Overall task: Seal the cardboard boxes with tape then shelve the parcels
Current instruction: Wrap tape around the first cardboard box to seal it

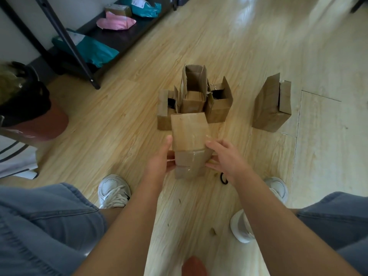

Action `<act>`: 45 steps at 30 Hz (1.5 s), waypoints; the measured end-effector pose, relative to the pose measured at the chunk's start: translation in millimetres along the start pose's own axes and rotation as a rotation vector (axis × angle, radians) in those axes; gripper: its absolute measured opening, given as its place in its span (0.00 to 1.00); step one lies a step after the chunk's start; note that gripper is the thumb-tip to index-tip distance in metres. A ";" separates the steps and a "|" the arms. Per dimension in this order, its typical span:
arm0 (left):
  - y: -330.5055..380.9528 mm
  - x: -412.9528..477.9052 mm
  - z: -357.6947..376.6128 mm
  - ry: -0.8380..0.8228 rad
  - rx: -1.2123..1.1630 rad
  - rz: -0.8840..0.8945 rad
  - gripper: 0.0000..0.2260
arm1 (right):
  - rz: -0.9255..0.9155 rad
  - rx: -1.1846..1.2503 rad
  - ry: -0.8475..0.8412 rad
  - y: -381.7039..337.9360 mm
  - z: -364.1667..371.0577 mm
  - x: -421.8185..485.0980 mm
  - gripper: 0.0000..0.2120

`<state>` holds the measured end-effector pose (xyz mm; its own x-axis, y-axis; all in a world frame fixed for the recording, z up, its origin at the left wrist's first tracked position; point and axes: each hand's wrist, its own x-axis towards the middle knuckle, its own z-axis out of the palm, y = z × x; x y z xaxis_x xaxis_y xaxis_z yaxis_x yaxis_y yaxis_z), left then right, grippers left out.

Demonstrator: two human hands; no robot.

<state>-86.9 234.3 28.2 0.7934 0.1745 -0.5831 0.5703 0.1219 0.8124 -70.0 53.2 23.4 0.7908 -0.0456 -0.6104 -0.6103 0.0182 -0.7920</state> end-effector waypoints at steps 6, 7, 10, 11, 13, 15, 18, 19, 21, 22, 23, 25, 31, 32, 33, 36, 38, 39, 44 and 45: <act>1.5 8.2 -11.3 -0.019 0.149 0.003 0.19 | -0.085 -0.096 -0.152 -0.1 0.3 -0.7 0.22; -0.2 8.1 -12.0 -0.035 0.151 0.008 0.19 | -0.083 -0.115 -0.147 1.0 -0.8 0.3 0.22; -7.7 10.2 -11.6 -0.061 0.180 0.046 0.17 | -0.058 -0.145 -0.105 3.7 -1.9 1.8 0.18; -9.5 11.2 -11.7 -0.068 0.200 0.064 0.17 | -0.052 -0.150 -0.089 4.7 -2.0 2.6 0.16; -12.3 12.7 -12.3 -0.085 0.259 0.102 0.17 | -0.031 -0.152 -0.072 6.1 -1.6 4.6 0.16; -13.1 13.3 -13.5 -0.111 0.309 0.137 0.16 | 0.010 -0.141 -0.062 5.0 -0.5 4.9 0.30; -15.0 14.4 -13.6 -0.163 0.404 0.184 0.21 | 0.049 -0.109 -0.045 7.2 1.3 6.7 0.38; -17.7 16.5 -13.2 -0.167 0.457 0.204 0.24 | 0.059 -0.091 -0.035 8.1 2.0 7.0 0.35; -22.0 19.5 -12.5 -0.156 0.535 0.218 0.28 | 0.072 -0.051 -0.024 10.2 3.6 6.6 0.29; -23.8 20.8 -12.8 -0.157 0.530 0.199 0.28 | 0.070 -0.040 -0.023 11.6 3.9 7.1 0.26; -23.7 20.7 -13.4 -0.172 0.507 0.162 0.27 | 0.063 -0.036 -0.023 13.2 4.2 7.8 0.23; -19.7 19.4 -14.1 -0.253 0.433 0.067 0.27 | 0.036 -0.059 -0.026 15.4 4.5 8.7 0.20; -9.9 18.1 -11.5 -0.207 0.087 -0.021 0.18 | -0.024 0.014 -0.132 14.8 4.8 10.0 0.21; -10.7 18.4 -11.5 -0.188 0.085 -0.017 0.17 | -0.028 0.024 -0.143 14.7 4.8 9.2 0.21; -11.2 18.2 -11.5 -0.186 0.082 -0.017 0.16 | -0.032 0.029 -0.148 15.9 4.3 9.3 0.21; -13.0 17.9 -12.7 -0.208 0.073 -0.022 0.14 | -0.025 0.012 -0.148 17.8 3.3 8.7 0.22; -13.2 17.5 -14.8 -0.215 0.051 -0.028 0.12 | -0.010 -0.029 -0.135 19.8 1.7 12.2 0.24; -13.8 18.4 -16.1 -0.222 0.034 -0.040 0.12 | -0.007 -0.053 -0.120 20.1 0.7 13.4 0.24; -11.2 19.4 -22.4 -0.274 -0.151 -0.155 0.11 | 0.052 -0.211 0.047 15.0 -7.9 17.5 0.29; -10.8 18.6 -22.8 -0.293 -0.168 -0.168 0.11 | 0.077 -0.233 0.042 15.1 -9.7 18.5 0.29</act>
<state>-83.2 258.5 8.6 0.7328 -0.1458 -0.6646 0.6741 0.2883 0.6801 -65.0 43.0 0.3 0.7415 -0.0944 -0.6642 -0.6672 -0.2077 -0.7153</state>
